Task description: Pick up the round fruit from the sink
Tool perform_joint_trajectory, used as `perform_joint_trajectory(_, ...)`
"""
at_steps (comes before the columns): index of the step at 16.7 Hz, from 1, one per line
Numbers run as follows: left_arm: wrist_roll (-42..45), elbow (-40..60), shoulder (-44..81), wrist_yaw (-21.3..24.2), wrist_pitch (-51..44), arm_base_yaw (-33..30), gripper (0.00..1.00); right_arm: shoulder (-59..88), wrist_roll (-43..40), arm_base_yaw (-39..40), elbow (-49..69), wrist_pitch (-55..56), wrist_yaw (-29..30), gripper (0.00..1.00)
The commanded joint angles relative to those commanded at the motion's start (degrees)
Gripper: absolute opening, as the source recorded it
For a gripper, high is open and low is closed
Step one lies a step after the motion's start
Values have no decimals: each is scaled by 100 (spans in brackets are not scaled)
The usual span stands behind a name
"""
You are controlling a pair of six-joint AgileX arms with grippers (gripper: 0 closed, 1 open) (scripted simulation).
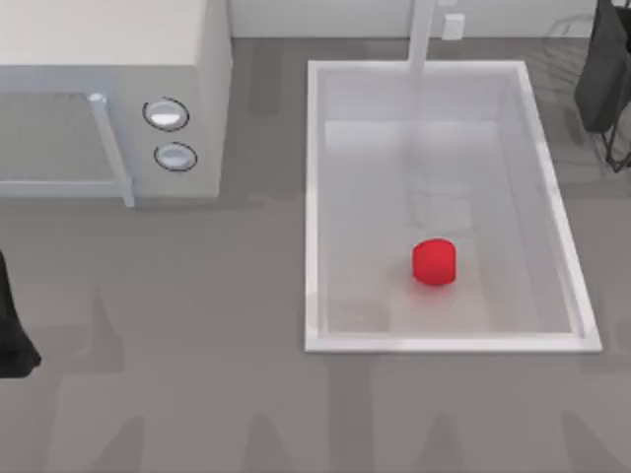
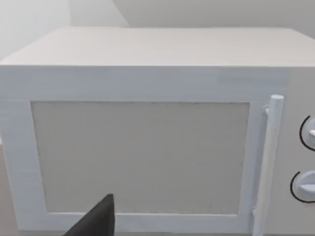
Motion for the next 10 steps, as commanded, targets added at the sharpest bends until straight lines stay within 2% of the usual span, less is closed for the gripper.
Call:
perform_joint_trajectory(4,0,0,0,0,0,0,100,1204,387,216,1008,-766,-16,100)
perform_joint_trajectory(10,0,0,0,0,0,0,100,4172,1199,757,3529,-2517,-39,100)
